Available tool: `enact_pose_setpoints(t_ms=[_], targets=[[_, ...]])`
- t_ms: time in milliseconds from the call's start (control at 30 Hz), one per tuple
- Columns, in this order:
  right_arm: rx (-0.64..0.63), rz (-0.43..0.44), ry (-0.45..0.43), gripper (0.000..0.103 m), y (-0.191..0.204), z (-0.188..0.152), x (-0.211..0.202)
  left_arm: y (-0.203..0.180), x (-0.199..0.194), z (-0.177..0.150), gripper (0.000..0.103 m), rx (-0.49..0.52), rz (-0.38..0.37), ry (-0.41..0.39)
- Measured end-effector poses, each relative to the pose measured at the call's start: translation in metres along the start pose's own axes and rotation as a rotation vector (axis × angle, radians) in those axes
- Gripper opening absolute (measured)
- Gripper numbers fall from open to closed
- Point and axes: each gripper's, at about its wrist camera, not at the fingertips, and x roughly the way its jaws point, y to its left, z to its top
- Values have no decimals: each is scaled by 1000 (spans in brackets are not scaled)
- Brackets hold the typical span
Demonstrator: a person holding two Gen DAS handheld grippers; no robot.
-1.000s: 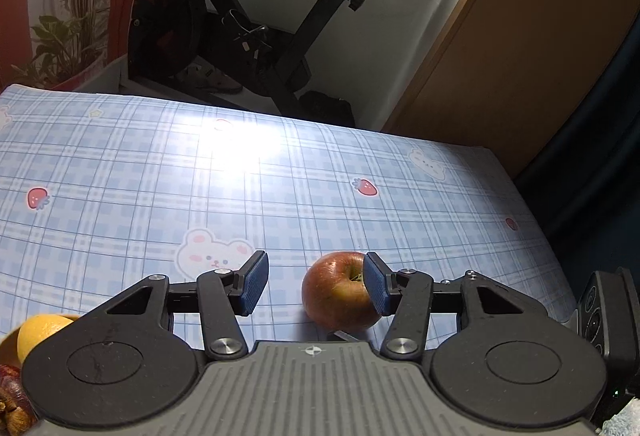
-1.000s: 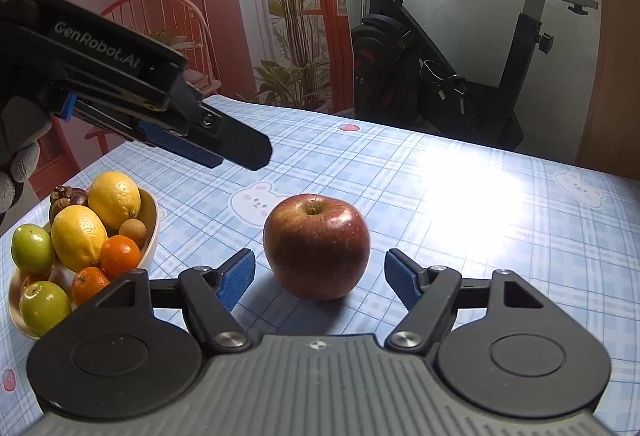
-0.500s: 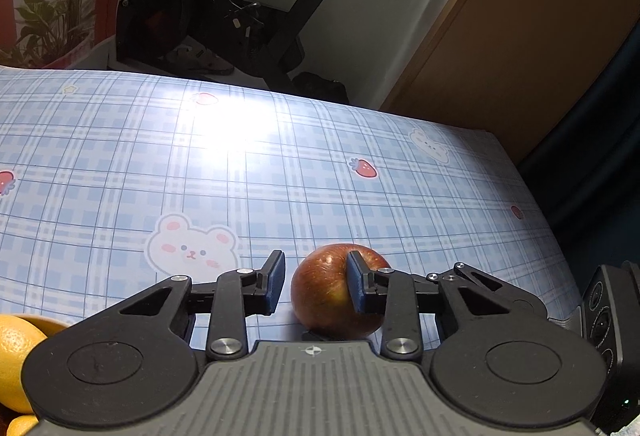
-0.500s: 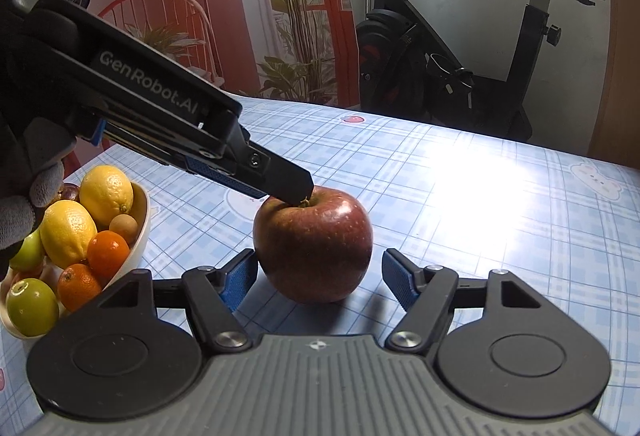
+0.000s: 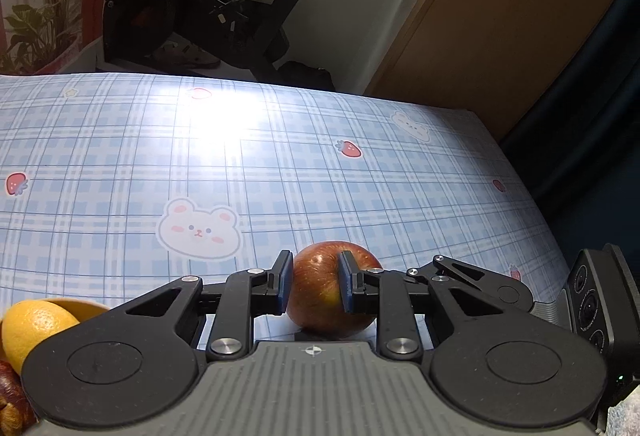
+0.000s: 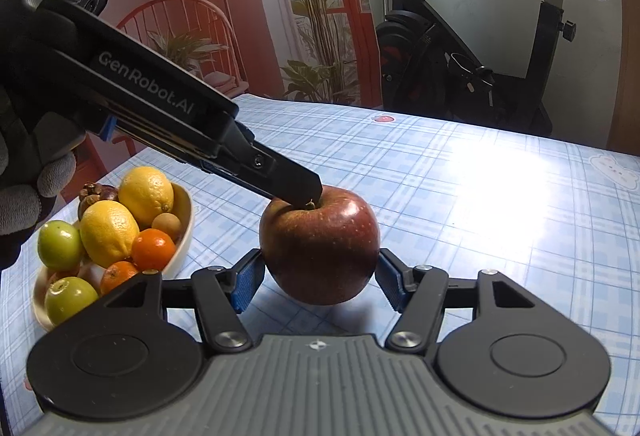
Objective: Organize fruits
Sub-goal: 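Carry the red apple onto the plate and lower it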
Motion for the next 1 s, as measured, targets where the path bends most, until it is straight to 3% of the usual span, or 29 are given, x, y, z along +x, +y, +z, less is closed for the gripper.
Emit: enact_pose_setpoints(t_ms=[533, 1000], targets=[[-119, 124, -2, 63, 107, 11, -14, 44, -114, -48, 26, -39, 32, -64], [-179, 150, 92, 63, 155, -3, 3, 77, -135, -87, 26, -110, 44, -64]])
